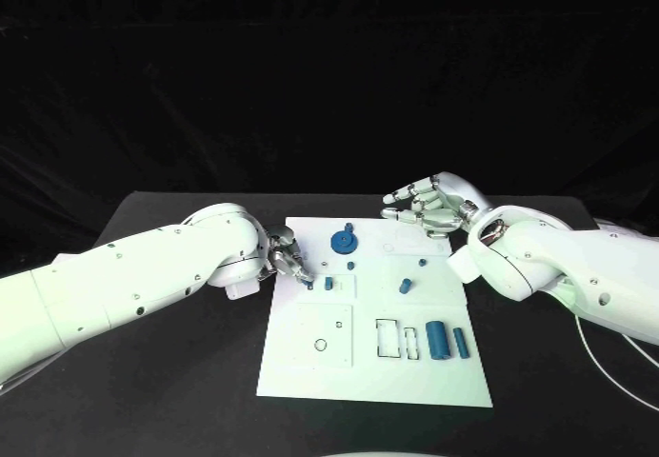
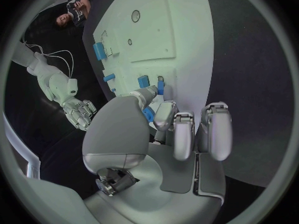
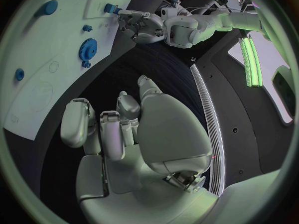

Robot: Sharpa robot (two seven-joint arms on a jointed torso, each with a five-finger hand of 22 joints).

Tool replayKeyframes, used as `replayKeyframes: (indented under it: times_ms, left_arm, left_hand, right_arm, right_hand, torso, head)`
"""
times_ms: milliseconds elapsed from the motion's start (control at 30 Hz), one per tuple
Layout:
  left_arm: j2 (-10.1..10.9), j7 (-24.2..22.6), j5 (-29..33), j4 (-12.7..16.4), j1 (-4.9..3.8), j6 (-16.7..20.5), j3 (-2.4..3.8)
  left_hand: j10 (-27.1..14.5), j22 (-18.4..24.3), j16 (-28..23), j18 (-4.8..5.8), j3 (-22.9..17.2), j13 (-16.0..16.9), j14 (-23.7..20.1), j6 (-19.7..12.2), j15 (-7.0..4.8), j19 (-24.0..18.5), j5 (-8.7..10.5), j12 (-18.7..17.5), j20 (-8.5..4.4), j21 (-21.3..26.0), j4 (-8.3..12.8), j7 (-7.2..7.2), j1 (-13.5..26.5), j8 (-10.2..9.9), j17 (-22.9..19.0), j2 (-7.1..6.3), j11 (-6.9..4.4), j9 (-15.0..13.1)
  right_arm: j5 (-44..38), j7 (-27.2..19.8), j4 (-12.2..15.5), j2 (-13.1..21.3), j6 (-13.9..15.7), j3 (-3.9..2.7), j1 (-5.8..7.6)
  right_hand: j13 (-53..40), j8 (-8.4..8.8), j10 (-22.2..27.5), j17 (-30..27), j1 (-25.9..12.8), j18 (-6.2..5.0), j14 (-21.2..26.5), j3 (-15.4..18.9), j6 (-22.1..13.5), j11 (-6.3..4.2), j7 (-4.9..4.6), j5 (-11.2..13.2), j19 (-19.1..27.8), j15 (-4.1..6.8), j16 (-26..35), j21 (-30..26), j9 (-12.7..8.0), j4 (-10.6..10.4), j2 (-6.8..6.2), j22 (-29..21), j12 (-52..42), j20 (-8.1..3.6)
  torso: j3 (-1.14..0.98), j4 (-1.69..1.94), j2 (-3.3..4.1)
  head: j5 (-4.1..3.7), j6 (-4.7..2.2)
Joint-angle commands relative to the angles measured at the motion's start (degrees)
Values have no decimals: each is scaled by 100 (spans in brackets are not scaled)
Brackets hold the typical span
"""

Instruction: Assemble the parts on the task board

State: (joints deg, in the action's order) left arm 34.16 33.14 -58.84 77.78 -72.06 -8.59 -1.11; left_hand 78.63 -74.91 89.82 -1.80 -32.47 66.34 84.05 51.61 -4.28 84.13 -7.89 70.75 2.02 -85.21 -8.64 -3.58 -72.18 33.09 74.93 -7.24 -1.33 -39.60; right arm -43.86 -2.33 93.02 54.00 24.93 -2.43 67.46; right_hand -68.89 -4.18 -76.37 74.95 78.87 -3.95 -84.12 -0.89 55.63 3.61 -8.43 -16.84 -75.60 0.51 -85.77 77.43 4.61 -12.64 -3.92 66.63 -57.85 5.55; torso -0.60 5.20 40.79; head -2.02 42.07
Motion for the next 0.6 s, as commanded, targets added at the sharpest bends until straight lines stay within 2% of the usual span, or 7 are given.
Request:
replayKeyframes:
  times_ms: [33,233,600]
  left_arm:
    - [-20,133,-94,-11,6,-85,2]
    - [-31,175,-101,-20,9,-214,3]
    - [-49,160,-103,-7,15,-293,3]
  left_hand:
    - [33,-1002,18,22,-672,-16,595,80,2,250,-12,-14,-6,-17,633,55,6,39,1507,65,12,-5]
    - [28,-1003,18,22,-683,-34,595,83,1,250,-20,-30,-7,-17,642,56,13,39,1507,57,11,-6]
    - [28,-1009,18,24,-698,-43,595,88,0,255,-29,-38,-8,-23,654,58,24,39,1507,47,9,-8]
  right_arm:
    - [-29,-12,2,-2,-83,0,-5]
    - [-29,-14,1,-4,-85,1,-6]
    - [-27,-16,-2,-8,-90,1,-7]
  right_hand:
    - [-6,-12,-22,716,-23,-104,-405,31,27,-27,3,-27,34,26,21,-18,9,6,49,-7,-21,-1]
    - [-6,-12,-22,716,-23,-104,-405,31,27,-27,3,-27,34,26,21,-18,9,6,49,-7,-21,-1]
    - [-6,-12,-22,716,-23,-104,-405,31,27,-27,3,-27,34,26,21,-18,9,6,49,-7,-21,-1]
  torso:
    - [0,-3,-3]
    - [-4,5,-5]
    - [-4,0,-1]
  head:
    - [4,14]
    - [-2,18]
    - [-2,31]
